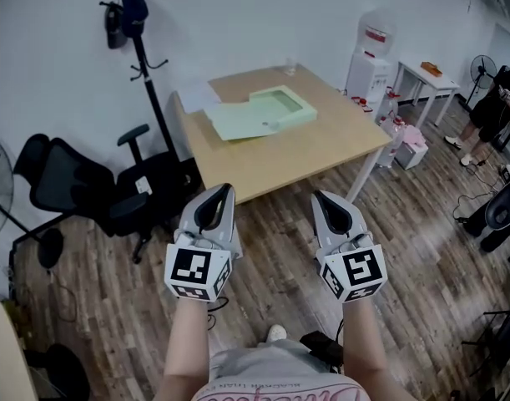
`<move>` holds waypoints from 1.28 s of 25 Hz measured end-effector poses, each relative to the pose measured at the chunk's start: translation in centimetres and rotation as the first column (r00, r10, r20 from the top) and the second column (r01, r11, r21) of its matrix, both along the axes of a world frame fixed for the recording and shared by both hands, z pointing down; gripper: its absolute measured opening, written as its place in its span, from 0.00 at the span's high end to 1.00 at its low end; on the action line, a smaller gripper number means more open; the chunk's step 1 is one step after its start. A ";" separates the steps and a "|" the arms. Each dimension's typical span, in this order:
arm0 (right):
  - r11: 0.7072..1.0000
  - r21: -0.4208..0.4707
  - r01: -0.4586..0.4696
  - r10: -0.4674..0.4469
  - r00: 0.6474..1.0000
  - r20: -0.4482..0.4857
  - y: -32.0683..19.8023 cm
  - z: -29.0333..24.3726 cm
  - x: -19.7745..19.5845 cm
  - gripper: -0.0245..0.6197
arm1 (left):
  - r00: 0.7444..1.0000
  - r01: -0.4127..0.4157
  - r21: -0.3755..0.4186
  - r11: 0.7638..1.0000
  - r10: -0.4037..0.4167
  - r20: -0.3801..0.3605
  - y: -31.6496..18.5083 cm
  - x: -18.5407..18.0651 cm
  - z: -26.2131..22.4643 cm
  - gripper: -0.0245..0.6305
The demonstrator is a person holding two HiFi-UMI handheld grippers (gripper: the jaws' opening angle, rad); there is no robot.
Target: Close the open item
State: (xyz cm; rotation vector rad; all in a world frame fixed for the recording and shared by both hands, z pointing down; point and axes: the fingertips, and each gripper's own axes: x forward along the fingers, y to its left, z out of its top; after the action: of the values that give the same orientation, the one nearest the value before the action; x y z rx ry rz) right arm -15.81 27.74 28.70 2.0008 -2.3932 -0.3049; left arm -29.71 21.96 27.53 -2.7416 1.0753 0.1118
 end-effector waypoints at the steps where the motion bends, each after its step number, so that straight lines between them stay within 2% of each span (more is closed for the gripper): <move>1: 1.000 0.002 0.002 -0.002 1.000 -0.005 -0.7 -0.1 0.7 0.96 | 1.000 -0.010 -0.017 1.000 0.009 -0.007 -0.6 0.8 0.1 0.96; 5: 1.000 -0.002 0.008 -0.008 1.000 -0.018 -2.7 0.0 3.0 0.96 | 0.999 -0.025 -0.034 0.999 0.024 -0.024 -2.4 3.1 0.2 0.96; 13: 1.000 -0.018 0.009 -0.009 1.000 0.010 -5.8 1.0 6.3 0.96 | 0.998 0.060 -0.007 0.998 -0.060 0.008 -6.0 5.9 0.3 0.96; 19: 1.000 -0.029 0.003 -0.003 1.000 0.000 -9.0 1.7 8.0 0.96 | 0.995 0.098 -0.053 0.994 -0.098 -0.007 -10.1 7.2 0.4 0.96; 25: 0.999 -0.041 -0.018 0.019 1.000 0.010 -14.0 2.0 11.0 0.96 | 0.993 0.114 -0.073 0.991 -0.116 -0.020 -15.1 8.9 1.3 0.96; 32: 0.995 -0.092 0.033 -0.036 0.999 -0.028 -21.7 2.9 12.9 0.96 | 0.983 0.169 -0.138 0.976 -0.177 -0.047 -22.9 9.7 2.9 0.94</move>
State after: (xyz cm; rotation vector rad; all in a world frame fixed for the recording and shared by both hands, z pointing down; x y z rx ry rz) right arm -2.86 6.03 31.56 1.9055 -2.3798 -0.2198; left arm -20.05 -0.97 30.41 -2.7600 1.3799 0.0994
